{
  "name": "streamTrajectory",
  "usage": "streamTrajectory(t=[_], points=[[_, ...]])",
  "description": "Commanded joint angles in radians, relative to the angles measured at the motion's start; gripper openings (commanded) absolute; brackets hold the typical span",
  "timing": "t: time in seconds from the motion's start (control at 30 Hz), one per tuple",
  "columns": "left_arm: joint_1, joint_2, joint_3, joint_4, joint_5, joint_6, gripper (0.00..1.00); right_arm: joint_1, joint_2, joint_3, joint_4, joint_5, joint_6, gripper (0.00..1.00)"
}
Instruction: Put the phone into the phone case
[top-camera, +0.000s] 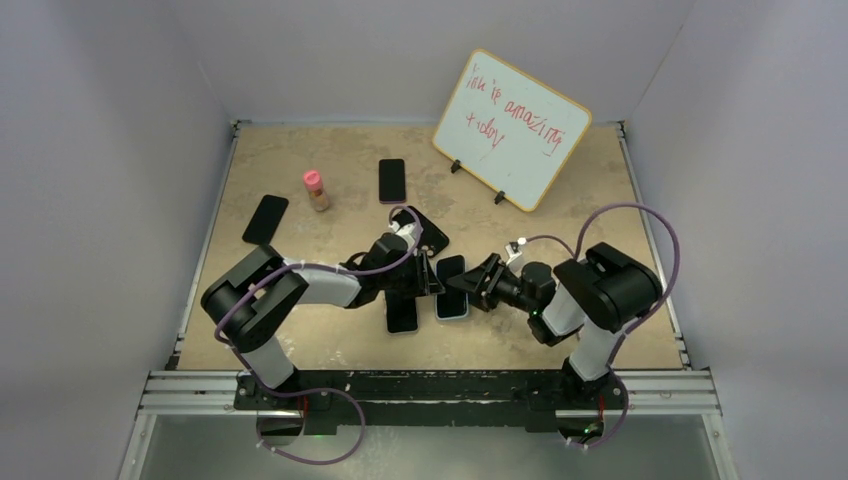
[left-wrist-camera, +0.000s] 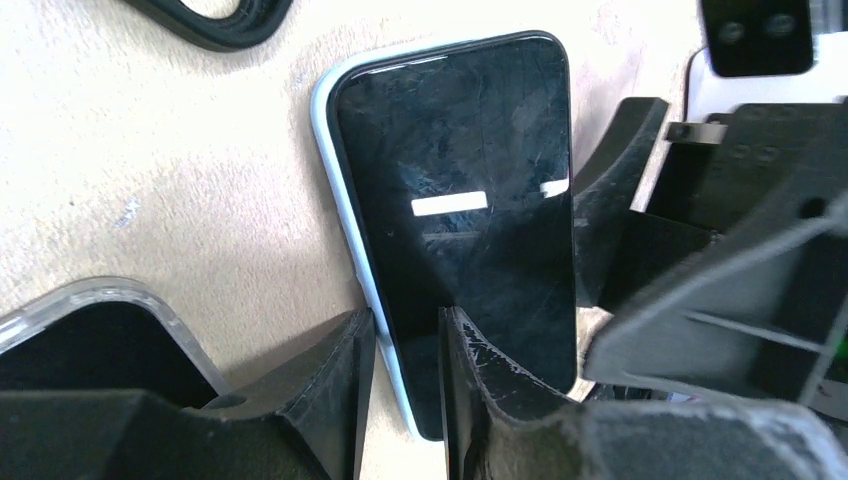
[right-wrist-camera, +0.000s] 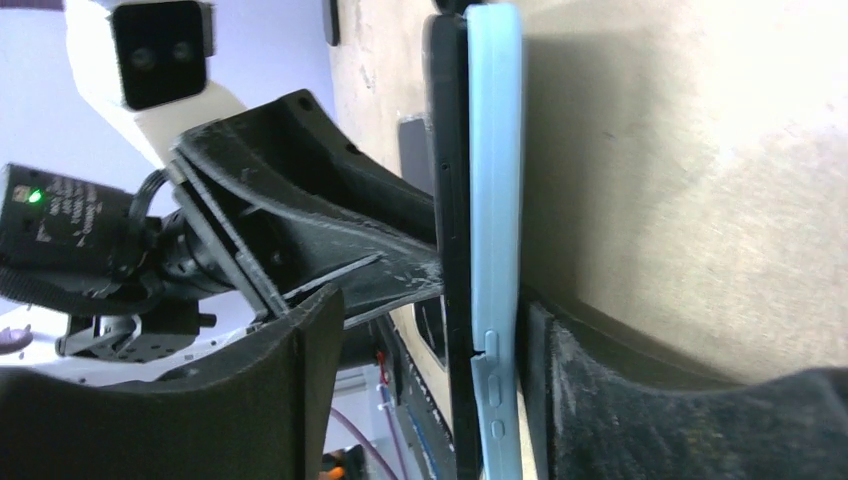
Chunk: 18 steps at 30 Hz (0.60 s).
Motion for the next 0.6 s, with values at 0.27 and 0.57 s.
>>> streamTrajectory(t=[0.27, 0.57], points=[[-0.032, -0.037, 0.012, -0.066, 0.021, 0.026, 0.31, 0.011, 0.095, 0.006, 0.269, -0.055, 0.096, 0.08], [-0.018, -0.163, 0.024, -0.15, 0.021, 0.02, 0.42, 0.01, 0.109, 0.012, 0.281, -0.069, 0.1, 0.0]])
